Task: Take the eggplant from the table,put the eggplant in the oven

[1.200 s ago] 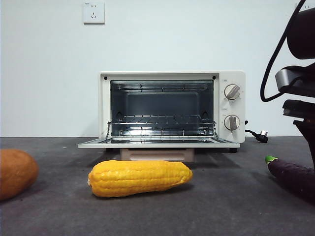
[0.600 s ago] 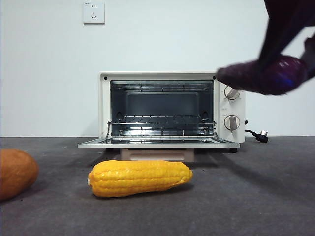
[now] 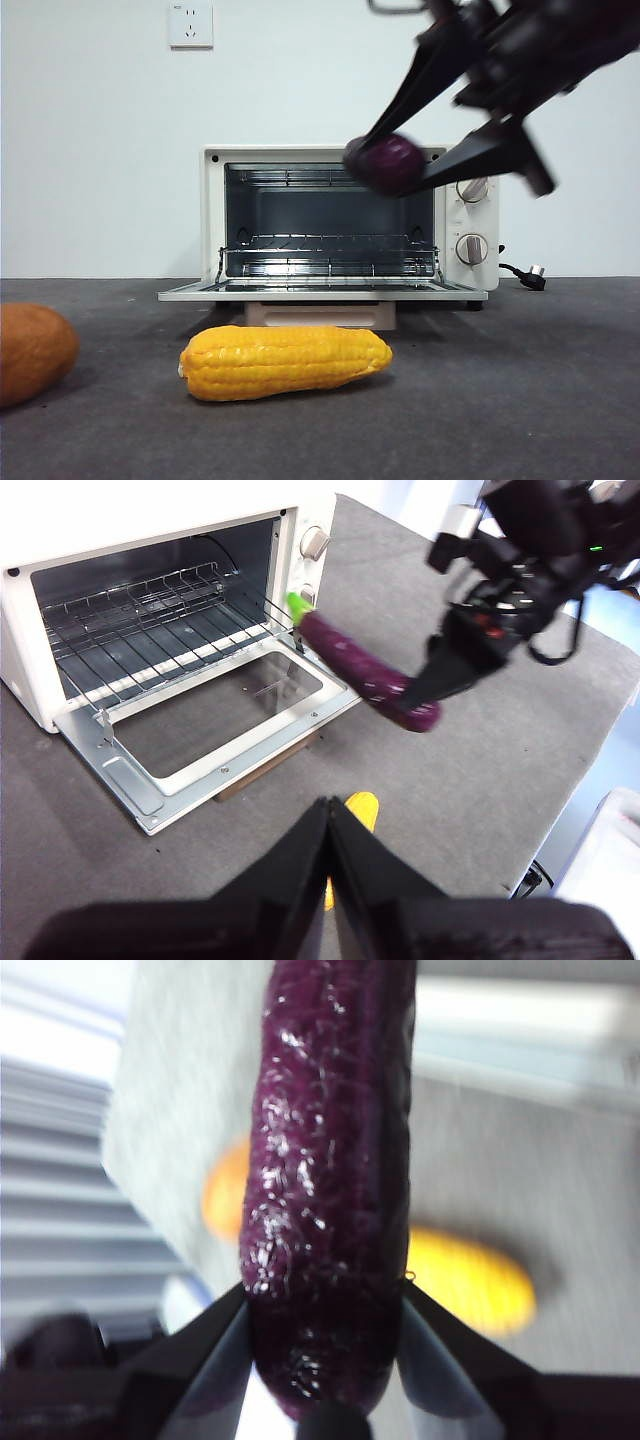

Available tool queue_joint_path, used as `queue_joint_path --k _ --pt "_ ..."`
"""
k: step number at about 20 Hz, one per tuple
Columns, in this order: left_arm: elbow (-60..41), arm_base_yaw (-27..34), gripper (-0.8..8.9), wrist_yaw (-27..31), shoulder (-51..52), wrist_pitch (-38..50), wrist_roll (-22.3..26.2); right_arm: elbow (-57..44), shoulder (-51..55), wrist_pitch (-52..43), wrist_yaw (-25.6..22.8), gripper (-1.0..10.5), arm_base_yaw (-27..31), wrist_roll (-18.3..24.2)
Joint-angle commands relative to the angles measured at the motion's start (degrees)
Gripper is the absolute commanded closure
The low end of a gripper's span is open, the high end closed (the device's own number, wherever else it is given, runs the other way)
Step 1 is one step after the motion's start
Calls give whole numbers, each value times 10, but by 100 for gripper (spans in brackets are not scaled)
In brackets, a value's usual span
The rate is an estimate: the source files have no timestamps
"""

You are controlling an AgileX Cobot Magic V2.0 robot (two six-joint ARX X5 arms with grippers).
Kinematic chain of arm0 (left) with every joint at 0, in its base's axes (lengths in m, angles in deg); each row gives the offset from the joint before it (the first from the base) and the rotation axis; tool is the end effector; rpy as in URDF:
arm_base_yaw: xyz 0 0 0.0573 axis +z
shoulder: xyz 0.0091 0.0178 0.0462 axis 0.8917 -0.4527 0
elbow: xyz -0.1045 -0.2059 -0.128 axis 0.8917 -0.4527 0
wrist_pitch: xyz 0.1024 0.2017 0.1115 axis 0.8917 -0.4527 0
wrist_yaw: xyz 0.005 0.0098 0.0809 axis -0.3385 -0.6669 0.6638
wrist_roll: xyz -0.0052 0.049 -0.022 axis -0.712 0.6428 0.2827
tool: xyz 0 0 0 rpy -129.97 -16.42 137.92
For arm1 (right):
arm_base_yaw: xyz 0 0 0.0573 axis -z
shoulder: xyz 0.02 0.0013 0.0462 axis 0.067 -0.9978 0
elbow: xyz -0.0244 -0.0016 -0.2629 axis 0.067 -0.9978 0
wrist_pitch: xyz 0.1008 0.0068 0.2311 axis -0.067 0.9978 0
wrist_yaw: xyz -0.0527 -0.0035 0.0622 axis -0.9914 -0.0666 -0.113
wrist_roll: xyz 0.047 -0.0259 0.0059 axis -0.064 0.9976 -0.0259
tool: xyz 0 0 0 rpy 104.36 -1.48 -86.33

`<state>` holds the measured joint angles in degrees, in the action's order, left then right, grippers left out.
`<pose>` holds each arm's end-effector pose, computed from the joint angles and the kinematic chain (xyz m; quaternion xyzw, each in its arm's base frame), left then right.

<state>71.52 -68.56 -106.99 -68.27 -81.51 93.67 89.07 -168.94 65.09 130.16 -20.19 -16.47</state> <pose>0.1111 -0.0292 0.3498 0.0028 0.2139 -0.3871 0.8969 0.2644 0.1391 0.2404 0.2230 0.5008 0.3979 0.7357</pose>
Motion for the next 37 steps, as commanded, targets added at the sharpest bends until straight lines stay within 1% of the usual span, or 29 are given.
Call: queue_joint_path --k 1,4,6,9,12,15,17,20,21,23,25,26,27,28,29,37 --pt "-2 -3 819 -2 1 0 1 38 -56 -46 4 963 -1 -68" --pt "-2 -3 819 -2 1 0 1 96 -122 -70 3 963 -1 -111" --pt "-2 -3 819 -2 1 0 1 134 -162 -88 0 963 -1 -149" --pt "-2 -3 819 -2 1 0 1 178 -209 -122 -20 963 -4 -206" --pt "-2 -3 819 -2 1 0 1 204 -239 -152 -68 963 -11 -257" --pt "-2 -3 819 -2 1 0 1 207 -257 -176 -151 962 -18 -297" --pt "-2 -3 819 -2 1 -2 1 207 -263 -183 -210 958 -19 -301" --pt "-2 -3 819 -2 2 -11 1 207 -265 -186 -312 959 -26 -301" --pt "-2 -2 819 -2 2 -13 1 207 -265 -192 -335 958 -26 -301" --pt "-2 -2 819 -2 2 -15 1 207 -268 -216 -360 941 -26 -301" --pt "-2 -2 819 -2 2 -16 1 207 -269 -234 -367 936 -26 -301" --pt "-2 -2 819 -2 2 -16 2 207 -271 -237 -373 875 -26 -300" --pt "-2 -3 819 -2 2 -16 1 207 -273 -240 -376 766 -26 -300" --pt "-2 -3 819 -2 2 -16 1 207 -274 -241 -377 686 -26 -300" --pt "-2 -3 819 -2 2 -16 1 207 -275 -243 -377 657 -26 -295" --pt "-2 -3 819 -2 2 -20 3 207 -275 -243 -380 657 -26 -294"
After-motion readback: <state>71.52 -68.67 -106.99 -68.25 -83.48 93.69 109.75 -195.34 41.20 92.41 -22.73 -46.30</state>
